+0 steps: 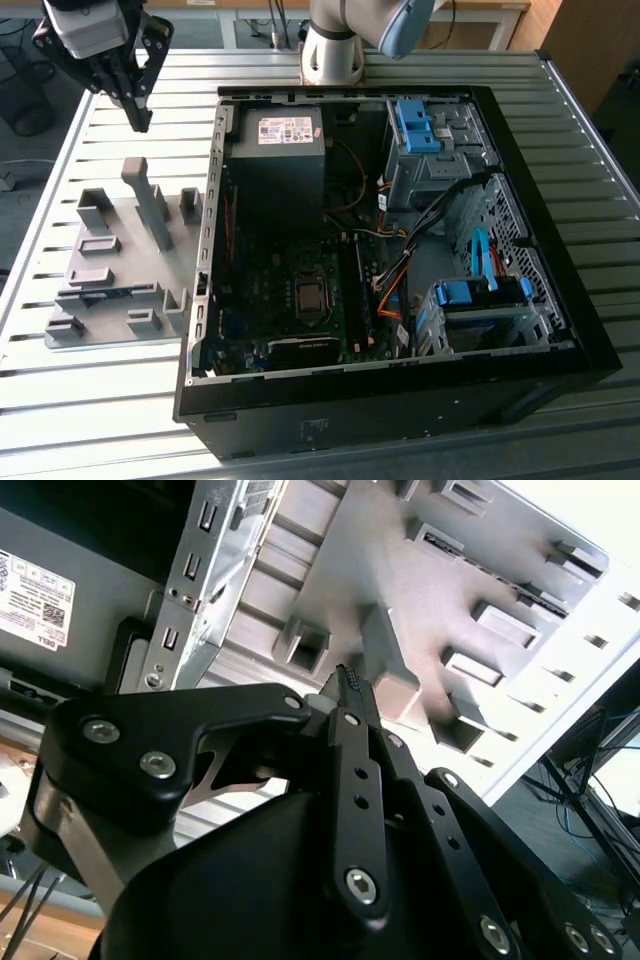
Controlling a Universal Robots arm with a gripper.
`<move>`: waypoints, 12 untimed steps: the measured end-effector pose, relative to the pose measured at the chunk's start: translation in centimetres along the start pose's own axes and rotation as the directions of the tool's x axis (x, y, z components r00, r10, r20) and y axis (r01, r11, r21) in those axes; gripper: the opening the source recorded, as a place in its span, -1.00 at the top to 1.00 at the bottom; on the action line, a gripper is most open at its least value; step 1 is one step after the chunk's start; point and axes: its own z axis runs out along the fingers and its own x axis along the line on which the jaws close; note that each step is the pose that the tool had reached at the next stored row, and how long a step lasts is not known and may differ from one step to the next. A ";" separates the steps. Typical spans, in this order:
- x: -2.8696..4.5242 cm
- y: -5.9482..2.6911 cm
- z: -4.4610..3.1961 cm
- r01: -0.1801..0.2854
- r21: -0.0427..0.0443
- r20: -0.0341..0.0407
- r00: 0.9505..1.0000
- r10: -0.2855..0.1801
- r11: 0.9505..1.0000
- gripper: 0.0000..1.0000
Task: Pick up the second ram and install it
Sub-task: 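Reach for the second ram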
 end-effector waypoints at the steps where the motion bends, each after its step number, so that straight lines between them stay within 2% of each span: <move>1: 0.14 -0.20 0.01 0.000 0.000 0.000 1.000 0.000 1.000 0.80; 12: 2.35 -2.76 0.16 0.000 0.000 0.000 1.000 0.000 1.000 0.80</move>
